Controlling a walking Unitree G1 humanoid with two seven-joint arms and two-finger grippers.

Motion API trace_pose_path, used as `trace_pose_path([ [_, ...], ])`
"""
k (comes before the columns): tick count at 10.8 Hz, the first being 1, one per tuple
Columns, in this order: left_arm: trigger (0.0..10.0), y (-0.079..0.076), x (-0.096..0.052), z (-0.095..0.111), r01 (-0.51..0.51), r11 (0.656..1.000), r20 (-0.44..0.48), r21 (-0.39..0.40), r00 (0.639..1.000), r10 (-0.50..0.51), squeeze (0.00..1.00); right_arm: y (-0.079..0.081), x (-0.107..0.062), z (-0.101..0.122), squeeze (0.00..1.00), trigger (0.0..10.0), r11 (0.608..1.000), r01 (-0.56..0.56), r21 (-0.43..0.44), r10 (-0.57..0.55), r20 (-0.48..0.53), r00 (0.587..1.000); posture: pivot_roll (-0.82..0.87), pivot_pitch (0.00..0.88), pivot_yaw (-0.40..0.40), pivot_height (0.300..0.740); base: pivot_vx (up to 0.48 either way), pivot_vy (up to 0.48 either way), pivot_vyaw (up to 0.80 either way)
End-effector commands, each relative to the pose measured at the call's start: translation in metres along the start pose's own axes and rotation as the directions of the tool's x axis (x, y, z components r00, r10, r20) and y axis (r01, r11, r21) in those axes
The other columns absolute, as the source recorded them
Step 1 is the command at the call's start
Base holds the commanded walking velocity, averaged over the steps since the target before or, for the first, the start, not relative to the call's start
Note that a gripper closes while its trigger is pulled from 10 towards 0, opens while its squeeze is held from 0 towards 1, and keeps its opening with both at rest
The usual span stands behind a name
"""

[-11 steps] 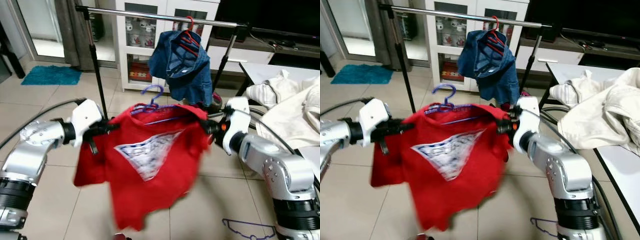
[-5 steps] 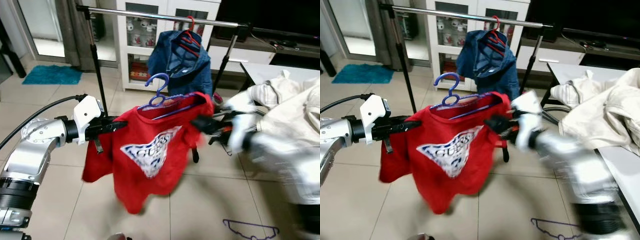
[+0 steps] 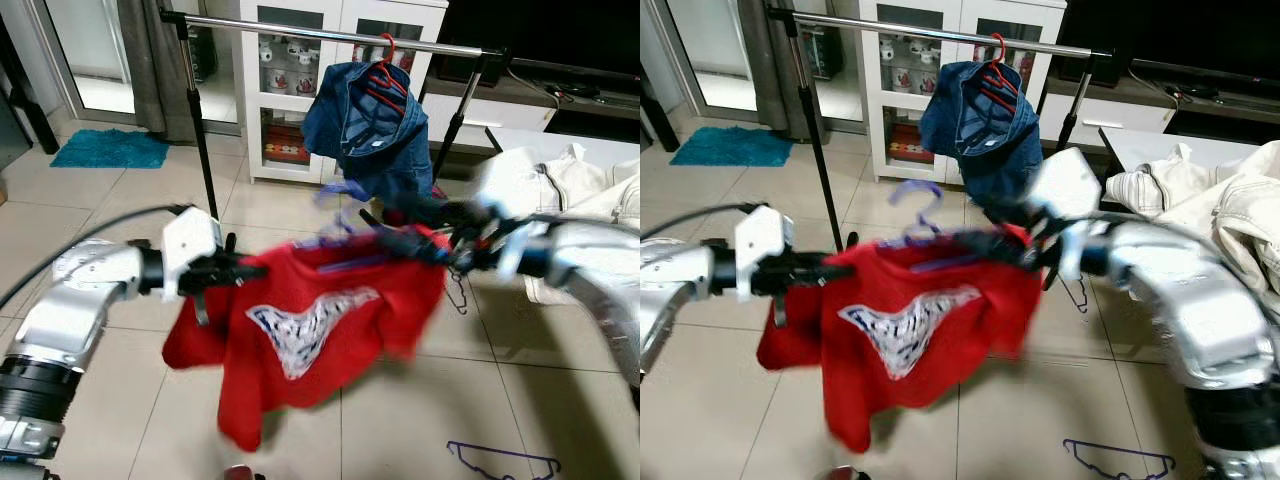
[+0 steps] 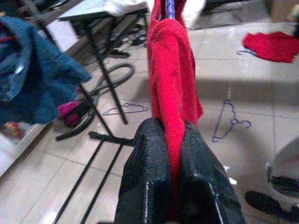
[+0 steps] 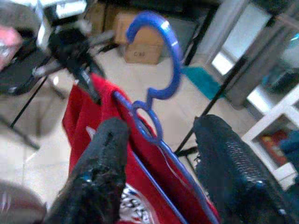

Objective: Hang hanger

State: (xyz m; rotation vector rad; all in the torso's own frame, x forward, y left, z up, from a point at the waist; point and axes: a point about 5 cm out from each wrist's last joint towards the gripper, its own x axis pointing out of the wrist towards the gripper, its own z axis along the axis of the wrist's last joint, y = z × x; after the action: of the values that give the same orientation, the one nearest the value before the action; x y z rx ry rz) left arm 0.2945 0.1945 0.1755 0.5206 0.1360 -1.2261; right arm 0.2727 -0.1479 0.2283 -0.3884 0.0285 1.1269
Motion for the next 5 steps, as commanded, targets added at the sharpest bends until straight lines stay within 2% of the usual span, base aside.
trace_pose_path([
  [1, 0.0, 0.000, 0.006, 0.019, 0.041, 0.995, 0.032, 0.091, 0.998, -0.044, 0.00, 0.000, 0.002, -0.003, 0.00, 10.0, 0.999, -0.023, -0.035, 0.022, -0.045, 0.999, -0.03, 0.000, -0.074, 0.740, 0.000, 0.000, 0.00],
  [3, 0.0, -0.003, 0.010, 0.028, 0.086, 0.987, 0.044, 0.135, 0.995, -0.093, 0.00, 0.004, 0.007, -0.010, 0.00, 10.0, 0.997, -0.071, -0.010, 0.070, -0.064, 0.995, -0.03, 0.000, -0.076, 0.740, 0.000, 0.000, 0.00],
  [4, 0.0, -0.005, 0.012, 0.030, 0.112, 0.982, 0.041, 0.150, 0.992, -0.120, 0.00, 0.006, 0.012, -0.012, 0.00, 8.5, 0.995, -0.095, 0.010, 0.095, -0.053, 0.994, -0.02, 0.000, -0.076, 0.740, 0.000, 0.000, 0.00],
  [5, 0.0, -0.006, 0.012, 0.030, 0.126, 0.980, 0.031, 0.155, 0.991, -0.133, 0.00, 0.007, 0.014, -0.013, 0.00, 0.0, 0.994, -0.110, 0.015, 0.110, -0.047, 0.993, -0.02, 0.000, -0.076, 0.740, 0.000, 0.000, 0.00],
])
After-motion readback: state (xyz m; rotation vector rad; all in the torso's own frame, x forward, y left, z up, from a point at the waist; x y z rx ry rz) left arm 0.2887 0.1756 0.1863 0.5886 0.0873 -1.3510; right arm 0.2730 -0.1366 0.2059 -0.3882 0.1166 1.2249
